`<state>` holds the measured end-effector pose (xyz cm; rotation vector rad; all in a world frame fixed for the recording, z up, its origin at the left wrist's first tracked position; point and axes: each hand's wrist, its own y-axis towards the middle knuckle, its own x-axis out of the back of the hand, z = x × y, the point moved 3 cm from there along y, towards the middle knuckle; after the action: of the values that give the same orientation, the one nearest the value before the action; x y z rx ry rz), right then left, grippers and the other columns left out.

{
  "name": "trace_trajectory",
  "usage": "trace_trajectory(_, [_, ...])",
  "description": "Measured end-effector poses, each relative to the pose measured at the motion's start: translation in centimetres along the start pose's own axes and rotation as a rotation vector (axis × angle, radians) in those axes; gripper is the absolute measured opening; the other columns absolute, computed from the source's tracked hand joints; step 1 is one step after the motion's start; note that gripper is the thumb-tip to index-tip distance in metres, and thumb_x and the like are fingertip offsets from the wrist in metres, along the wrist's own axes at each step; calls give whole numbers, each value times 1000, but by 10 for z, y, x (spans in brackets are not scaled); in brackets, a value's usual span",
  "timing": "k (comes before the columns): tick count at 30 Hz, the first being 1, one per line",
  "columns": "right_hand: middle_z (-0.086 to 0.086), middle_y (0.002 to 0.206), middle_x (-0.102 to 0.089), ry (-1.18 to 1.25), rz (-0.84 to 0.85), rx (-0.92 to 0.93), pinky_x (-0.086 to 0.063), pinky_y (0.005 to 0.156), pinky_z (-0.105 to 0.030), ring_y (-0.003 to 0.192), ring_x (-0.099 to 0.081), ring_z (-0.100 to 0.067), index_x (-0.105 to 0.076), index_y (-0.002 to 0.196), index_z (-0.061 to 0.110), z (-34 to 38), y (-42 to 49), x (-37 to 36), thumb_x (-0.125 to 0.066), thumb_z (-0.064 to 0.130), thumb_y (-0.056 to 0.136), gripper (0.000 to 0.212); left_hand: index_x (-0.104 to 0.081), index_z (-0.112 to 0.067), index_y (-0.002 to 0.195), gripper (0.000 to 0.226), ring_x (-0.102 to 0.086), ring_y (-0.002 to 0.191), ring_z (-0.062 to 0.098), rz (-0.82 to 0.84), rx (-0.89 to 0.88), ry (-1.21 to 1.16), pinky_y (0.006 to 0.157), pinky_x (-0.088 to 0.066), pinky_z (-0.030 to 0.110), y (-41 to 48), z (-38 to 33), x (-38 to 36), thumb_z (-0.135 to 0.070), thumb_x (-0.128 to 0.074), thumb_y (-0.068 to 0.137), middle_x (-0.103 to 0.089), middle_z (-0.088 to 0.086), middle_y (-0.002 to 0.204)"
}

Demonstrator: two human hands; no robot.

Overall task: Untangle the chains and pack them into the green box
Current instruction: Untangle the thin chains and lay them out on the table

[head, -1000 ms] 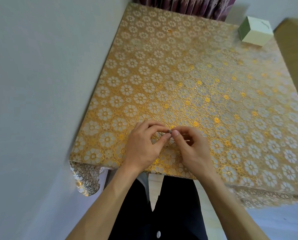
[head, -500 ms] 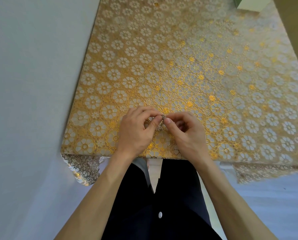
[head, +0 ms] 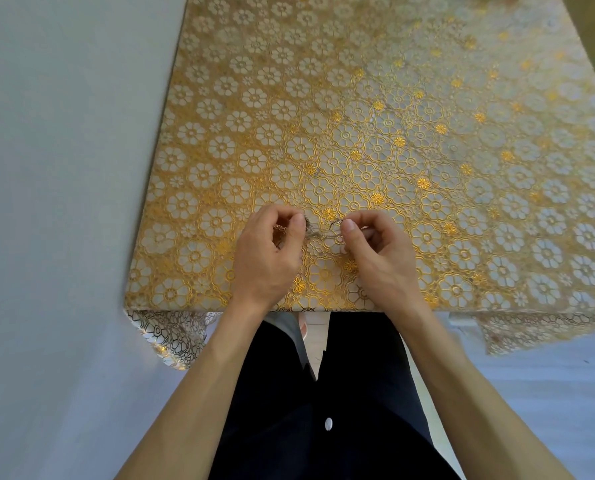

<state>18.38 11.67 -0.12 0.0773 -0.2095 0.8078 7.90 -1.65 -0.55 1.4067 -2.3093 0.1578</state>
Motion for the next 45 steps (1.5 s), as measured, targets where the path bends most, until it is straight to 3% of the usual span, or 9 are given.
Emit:
trace_trajectory(5, [-2,72,-61,27,-12,-37,-47,63,-23,66,-61,-13,-63,93,23,-2,1,0,-61,19,100,8,-65,-19,96,26,-61,79,19,-30,14,-28,71,-52,41,0,1,1,-39,-49,100,-70,-6,92])
trace_trajectory(11, [2,78,-63,74,-35,-37,-49,64,-19,64,-61,-8,-59,94,20,1,-1,0,-56,16,102,10,-64,-19,96,27,-53,68,12,-31,23,-23,63,-40,28,0,2,1,-39,-47,101,-64,-10,83])
trace_trajectory(15, [1,86,-66,155,-81,-59,-50,63,-22,61,-60,-10,-54,99,13,2,-2,0,-51,13,105,7,-62,-19,97,23,-54,68,14,-52,26,-15,63,-42,27,0,0,1,-36,-49,103,-59,-12,78])
trace_trajectory(22, [1,80,-61,185,-145,-68,-52,60,-28,59,-60,-14,-54,99,15,1,-1,1,-49,13,105,7,-63,-19,98,19,-55,67,12,-95,28,6,62,-42,23,0,0,2,-32,-51,105,-60,-12,78])
trace_trajectory(27, [-3,78,-58,230,-173,-86,-48,56,-19,56,-58,-11,-53,100,10,4,-1,3,-49,10,105,6,-64,-18,99,19,-59,70,15,-125,10,3,63,-50,34,0,-2,4,-31,-52,104,-63,-10,80])
trace_trajectory(34, [-5,78,-57,235,-201,-103,-45,54,-19,56,-58,-12,-53,98,11,4,-1,4,-49,10,105,7,-63,-19,100,17,-62,81,21,-190,2,43,73,-53,46,0,1,4,-32,-52,104,-65,-6,88])
trace_trajectory(37, [2,80,-61,275,-238,-129,-44,51,-17,55,-58,-11,-51,96,14,6,-2,5,-47,11,105,11,-63,-19,102,19,-62,83,22,-191,18,40,74,-53,46,0,2,4,-33,-51,104,-66,-6,90])
trace_trajectory(40, [10,66,-64,263,-250,-153,-44,51,-20,56,-59,-10,-52,94,17,6,-3,6,-48,14,105,12,-63,-19,102,20,-62,85,22,-188,21,43,74,-53,45,0,2,3,-35,-50,104,-66,-6,90])
trace_trajectory(45, [10,62,-62,203,-252,-148,-46,54,-26,57,-57,-7,-58,99,15,8,-9,14,-57,18,102,4,-62,-19,95,17,-59,84,19,-167,-9,67,74,-51,41,-1,-1,4,-30,-51,101,-63,-7,88])
